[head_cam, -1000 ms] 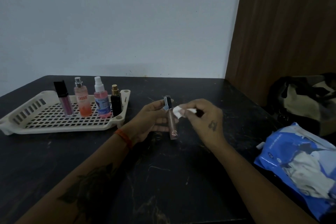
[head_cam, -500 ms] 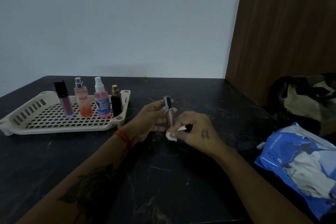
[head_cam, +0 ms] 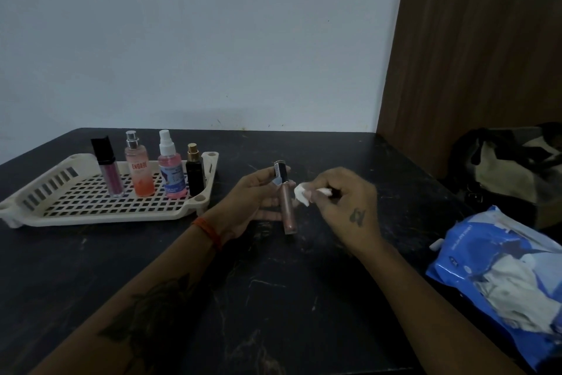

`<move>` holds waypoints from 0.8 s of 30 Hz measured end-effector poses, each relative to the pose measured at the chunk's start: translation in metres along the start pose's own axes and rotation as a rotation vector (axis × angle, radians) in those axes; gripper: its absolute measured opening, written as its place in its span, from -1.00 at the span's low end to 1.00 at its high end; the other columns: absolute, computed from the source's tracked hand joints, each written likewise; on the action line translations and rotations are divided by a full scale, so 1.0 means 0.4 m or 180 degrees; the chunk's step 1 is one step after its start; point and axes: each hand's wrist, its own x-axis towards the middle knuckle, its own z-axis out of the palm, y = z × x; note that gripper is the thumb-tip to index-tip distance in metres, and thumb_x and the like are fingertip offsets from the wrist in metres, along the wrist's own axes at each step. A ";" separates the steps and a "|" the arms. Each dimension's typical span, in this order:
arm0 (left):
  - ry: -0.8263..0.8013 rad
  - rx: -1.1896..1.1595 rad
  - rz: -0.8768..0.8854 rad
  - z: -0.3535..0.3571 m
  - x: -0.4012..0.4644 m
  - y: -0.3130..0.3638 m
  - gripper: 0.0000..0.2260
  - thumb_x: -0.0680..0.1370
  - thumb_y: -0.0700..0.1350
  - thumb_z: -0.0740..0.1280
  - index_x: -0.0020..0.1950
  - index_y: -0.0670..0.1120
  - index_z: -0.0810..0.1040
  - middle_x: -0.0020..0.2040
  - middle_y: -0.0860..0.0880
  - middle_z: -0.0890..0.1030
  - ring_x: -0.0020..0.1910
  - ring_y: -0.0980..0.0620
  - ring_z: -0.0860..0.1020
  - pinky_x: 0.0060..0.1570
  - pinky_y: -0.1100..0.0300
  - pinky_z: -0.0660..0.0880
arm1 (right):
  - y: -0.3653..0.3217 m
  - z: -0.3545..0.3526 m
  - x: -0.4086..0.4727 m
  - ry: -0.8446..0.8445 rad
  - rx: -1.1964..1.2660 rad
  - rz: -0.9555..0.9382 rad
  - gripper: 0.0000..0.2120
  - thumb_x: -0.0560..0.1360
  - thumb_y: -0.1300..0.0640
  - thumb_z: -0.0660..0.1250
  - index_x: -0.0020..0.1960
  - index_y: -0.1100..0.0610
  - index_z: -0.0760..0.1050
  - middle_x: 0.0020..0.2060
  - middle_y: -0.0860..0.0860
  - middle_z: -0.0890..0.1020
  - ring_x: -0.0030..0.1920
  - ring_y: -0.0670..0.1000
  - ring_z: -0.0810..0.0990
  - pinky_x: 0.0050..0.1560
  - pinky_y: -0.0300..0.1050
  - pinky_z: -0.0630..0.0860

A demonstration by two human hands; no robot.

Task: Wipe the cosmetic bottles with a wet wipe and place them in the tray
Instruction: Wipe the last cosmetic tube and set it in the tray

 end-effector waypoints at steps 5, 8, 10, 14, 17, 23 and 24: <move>-0.0043 0.0038 0.0053 0.004 -0.002 -0.003 -0.77 0.58 -0.21 0.18 0.14 0.05 0.50 0.03 0.00 0.65 -0.14 0.03 0.66 -0.28 0.16 0.59 | -0.014 0.022 -0.020 -0.0911 0.0037 -0.0098 -0.90 0.33 0.24 0.48 -0.18 0.08 0.66 -0.23 -0.09 0.58 -0.22 -0.20 0.51 -0.20 -0.48 0.37; -0.0036 0.0047 0.0095 0.005 -0.004 -0.002 -0.78 0.57 -0.20 0.19 0.12 0.06 0.51 0.00 0.03 0.65 -0.20 0.07 0.66 -0.32 0.20 0.57 | -0.011 0.001 -0.015 -0.1341 0.0331 0.0171 -0.86 0.26 0.27 0.50 -0.26 0.05 0.68 -0.31 -0.12 0.60 -0.30 -0.18 0.55 -0.28 -0.38 0.44; -0.0057 0.0079 0.0095 0.006 -0.004 -0.001 -0.77 0.57 -0.21 0.20 0.14 0.05 0.51 0.01 0.00 0.65 -0.18 0.04 0.66 -0.31 0.17 0.58 | -0.010 -0.002 -0.008 -0.0969 0.0295 0.0054 -0.87 0.26 0.27 0.50 -0.23 0.09 0.68 -0.31 -0.05 0.63 -0.30 -0.13 0.57 -0.29 -0.25 0.51; -0.0078 0.0087 0.0095 0.012 -0.004 0.002 -0.76 0.56 -0.22 0.21 0.14 0.05 0.51 0.04 -0.09 0.66 -0.09 -0.04 0.65 -0.19 0.07 0.62 | -0.020 0.024 0.008 -0.0125 -0.0030 -0.0147 -0.85 0.36 0.31 0.45 -0.08 0.21 0.66 -0.20 0.09 0.62 -0.20 -0.02 0.56 -0.20 -0.36 0.44; -0.0056 0.0013 0.0061 0.013 -0.005 0.001 -0.75 0.57 -0.24 0.19 0.13 0.04 0.51 0.01 -0.08 0.66 -0.12 -0.04 0.65 -0.18 0.06 0.62 | -0.014 0.032 0.008 -0.0432 -0.0088 -0.0264 -0.88 0.35 0.32 0.44 -0.12 0.23 0.66 -0.22 0.11 0.61 -0.22 0.02 0.56 -0.20 -0.27 0.47; 0.0000 0.0049 0.0104 0.014 -0.002 0.006 -0.75 0.56 -0.24 0.19 0.14 0.05 0.51 0.03 0.02 0.67 -0.11 -0.01 0.65 -0.23 0.10 0.61 | -0.015 0.003 -0.019 -0.1286 -0.0023 -0.0350 -0.96 0.25 0.22 0.46 -0.33 0.11 0.67 -0.34 -0.03 0.63 -0.36 -0.13 0.55 -0.34 -0.34 0.44; -0.0018 0.0026 0.0108 0.014 -0.002 0.007 -0.75 0.56 -0.24 0.19 0.14 0.05 0.50 0.03 0.01 0.67 -0.11 -0.02 0.65 -0.23 0.10 0.61 | -0.016 0.004 -0.016 -0.1060 -0.0032 -0.0376 -0.98 0.26 0.21 0.45 -0.34 0.13 0.66 -0.35 -0.01 0.62 -0.38 -0.13 0.54 -0.35 -0.35 0.42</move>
